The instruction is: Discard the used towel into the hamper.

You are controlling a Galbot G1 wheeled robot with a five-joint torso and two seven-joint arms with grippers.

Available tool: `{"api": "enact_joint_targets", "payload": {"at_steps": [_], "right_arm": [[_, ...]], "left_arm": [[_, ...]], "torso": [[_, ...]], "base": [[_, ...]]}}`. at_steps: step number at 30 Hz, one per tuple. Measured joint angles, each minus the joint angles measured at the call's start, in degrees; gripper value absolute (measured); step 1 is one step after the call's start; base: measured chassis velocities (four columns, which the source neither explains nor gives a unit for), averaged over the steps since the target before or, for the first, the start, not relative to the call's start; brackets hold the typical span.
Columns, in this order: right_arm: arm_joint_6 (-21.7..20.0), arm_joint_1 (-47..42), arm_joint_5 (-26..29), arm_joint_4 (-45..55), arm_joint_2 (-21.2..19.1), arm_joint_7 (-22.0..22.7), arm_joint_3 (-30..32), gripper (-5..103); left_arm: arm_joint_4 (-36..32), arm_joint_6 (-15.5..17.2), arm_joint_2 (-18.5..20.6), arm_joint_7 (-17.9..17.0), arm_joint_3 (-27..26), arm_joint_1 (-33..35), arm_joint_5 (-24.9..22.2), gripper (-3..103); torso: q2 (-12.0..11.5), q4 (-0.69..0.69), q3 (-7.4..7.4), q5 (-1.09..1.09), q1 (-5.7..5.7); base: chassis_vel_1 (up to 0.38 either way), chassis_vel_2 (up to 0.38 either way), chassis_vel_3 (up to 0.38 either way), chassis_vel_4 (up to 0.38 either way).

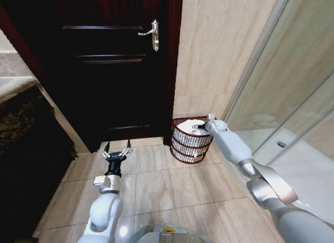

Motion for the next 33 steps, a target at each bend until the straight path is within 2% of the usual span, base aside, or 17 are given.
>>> {"api": "enact_joint_targets", "payload": {"at_steps": [11, 12, 14, 17, 22, 23, 26, 27, 31, 32, 33], "right_arm": [[1.1, 0.5, -4.3, -6.4, 3.4, -1.5, 1.8, 100], [3.0, 0.1, -4.5, -6.6, 3.5, -0.9, 1.7, 100], [3.9, -0.3, -4.0, -5.6, 3.3, 0.3, 1.7, 100], [3.7, -1.0, -1.2, -1.4, 1.9, 2.6, 1.7, 100], [1.6, -4.2, 6.0, 15.0, -3.8, 9.4, 2.6, 100], [1.6, -4.2, 6.0, 15.0, -3.8, 9.4, 2.6, 100], [1.0, -8.4, 9.9, 27.7, -8.0, 14.3, 4.8, 100], [1.0, -8.4, 9.9, 27.7, -8.0, 14.3, 4.8, 100], [9.8, -21.5, 7.2, 45.5, -13.9, 16.0, 10.0, 100], [9.8, -21.5, 7.2, 45.5, -13.9, 16.0, 10.0, 100], [11.0, -25.0, 6.4, 49.9, -14.7, 16.1, 12.3, 100]], "left_arm": [[-1.9, 0.2, -0.4, -0.1, -1.1, 1.2, 0.0, 100], [-2.2, 0.2, -0.3, -0.6, -1.4, 1.3, -0.2, 100], [-2.5, 0.2, -0.1, -0.8, -1.6, 1.3, -0.4, 100], [-2.7, 0.3, 0.1, -1.0, -1.7, 1.3, -0.6, 100], [-2.8, 1.0, 0.3, -1.2, -0.8, 1.1, -0.7, 100], [-2.8, 1.0, 0.3, -1.2, -0.8, 1.1, -0.7, 100], [-2.9, 1.5, 0.4, -1.3, -0.3, 1.3, -0.7, 100], [-2.9, 1.5, 0.4, -1.3, -0.3, 1.3, -0.7, 100], [-3.5, 4.0, 0.9, -1.4, -0.4, 1.9, -0.8, 100], [-3.5, 4.0, 0.9, -1.4, -0.4, 1.9, -0.8, 100], [-3.5, 4.5, 1.1, -1.4, -0.4, 2.1, -0.8, 100]], "torso": [[0.0, 0.01, -0.01, 0.00, 0.00], [0.0, 0.02, 0.00, 0.01, 0.00], [0.0, 0.02, 0.01, 0.02, 0.00], [0.0, 0.03, 0.02, 0.04, 0.00], [0.0, 0.01, 0.01, 0.02, 0.00], [0.0, 0.01, 0.01, 0.02, 0.00], [0.0, 0.03, 0.00, 0.01, 0.00], [0.0, 0.03, 0.00, 0.01, 0.00], [0.0, 0.00, 0.00, 0.04, 0.00], [0.0, 0.00, 0.00, 0.04, 0.00], [0.0, -0.02, -0.01, -0.01, 0.00]], "base": [[0.000, 0.000, 0.000, 0.000], [0.000, 0.000, 0.000, 0.000], [0.000, 0.000, 0.000, 0.000], [0.000, 0.000, 0.000, 0.000], [0.000, 0.000, 0.000, 0.000], [0.000, 0.000, 0.000, 0.000], [0.000, 0.000, 0.000, 0.000], [0.000, 0.000, 0.000, 0.000], [0.000, 0.000, 0.000, 0.000], [0.000, 0.000, 0.000, 0.000], [0.000, 0.000, 0.000, 0.000]]}}
